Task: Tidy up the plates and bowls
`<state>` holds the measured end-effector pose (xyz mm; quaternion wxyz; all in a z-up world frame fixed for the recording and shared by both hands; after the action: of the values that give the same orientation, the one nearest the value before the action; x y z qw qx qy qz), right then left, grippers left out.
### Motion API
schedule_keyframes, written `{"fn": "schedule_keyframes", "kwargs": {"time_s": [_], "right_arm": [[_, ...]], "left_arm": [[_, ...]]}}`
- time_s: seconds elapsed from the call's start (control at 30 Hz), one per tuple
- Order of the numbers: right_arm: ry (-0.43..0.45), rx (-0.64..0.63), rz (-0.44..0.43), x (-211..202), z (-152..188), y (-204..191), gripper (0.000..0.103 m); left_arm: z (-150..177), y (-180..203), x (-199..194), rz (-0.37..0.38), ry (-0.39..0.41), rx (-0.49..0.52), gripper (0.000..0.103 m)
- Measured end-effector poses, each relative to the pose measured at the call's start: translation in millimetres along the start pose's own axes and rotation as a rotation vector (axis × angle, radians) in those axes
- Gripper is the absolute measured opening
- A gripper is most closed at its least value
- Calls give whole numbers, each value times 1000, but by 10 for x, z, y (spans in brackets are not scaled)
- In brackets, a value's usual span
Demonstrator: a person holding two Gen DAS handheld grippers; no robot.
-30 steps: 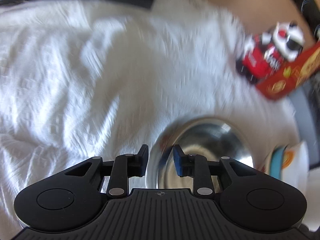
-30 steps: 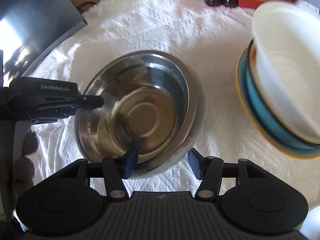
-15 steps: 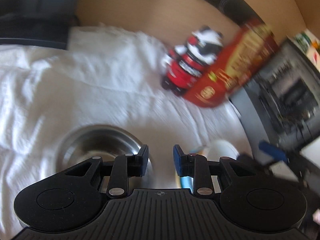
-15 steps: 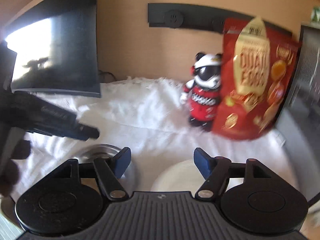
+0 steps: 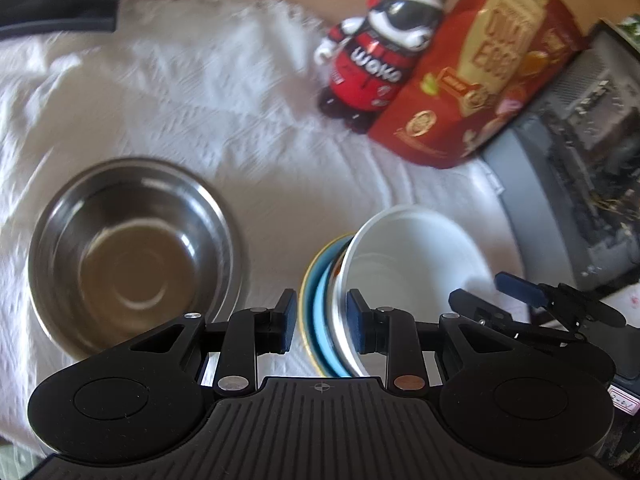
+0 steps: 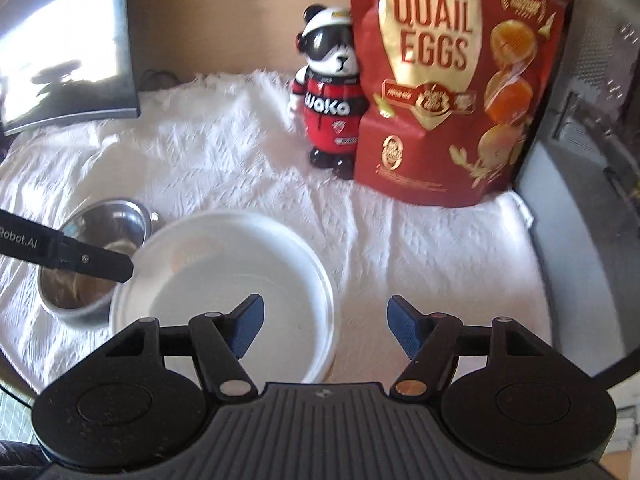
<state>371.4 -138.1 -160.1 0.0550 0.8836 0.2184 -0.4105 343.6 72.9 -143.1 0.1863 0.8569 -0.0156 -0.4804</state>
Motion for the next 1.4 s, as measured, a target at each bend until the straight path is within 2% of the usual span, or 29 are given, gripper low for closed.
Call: {"fn": "schedule_keyframes", "kwargs": {"time_s": [0.13,0.23,0.3,0.43,0.6,0.83,1.07,1.27,1.4], "right_arm": [[-44,26,-56,193,81,20,59],[-106,53,-88,362,131,16,57],[-124,63,-74,429,143,57,57],[-149,133,-28,470,163,269,57],[-191,195,-55,546,208,321,57],[-288,265,-144,675,327,170,57],[-356,355,-249,725,394,107,58],[-397,389,-326,720,463,-30,58],[-396,382,-321,715,463,-79,62]], "left_arm": [[76,-22,143,-31,-45,-31,35],[79,17,227,-63,-70,6,35],[76,50,290,-78,-92,37,35],[69,133,392,-70,-115,81,37],[66,133,469,-69,-135,85,36],[87,120,596,-49,-174,98,38],[101,166,647,-58,-188,147,43],[118,175,652,-51,-191,161,43],[105,140,645,-16,-189,123,43]]}}
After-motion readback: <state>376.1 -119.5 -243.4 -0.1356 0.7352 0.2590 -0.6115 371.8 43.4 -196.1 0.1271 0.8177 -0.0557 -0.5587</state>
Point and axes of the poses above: each gripper's, at about its wrist camera, not at the fingertips, and x roughly the way its jaws point, y to its right, z to its underside, the point moved 9 cm from there along x, roughly the way its jaws point, and after that the axes turned 5 degrees about x, right-handed, at the moved point
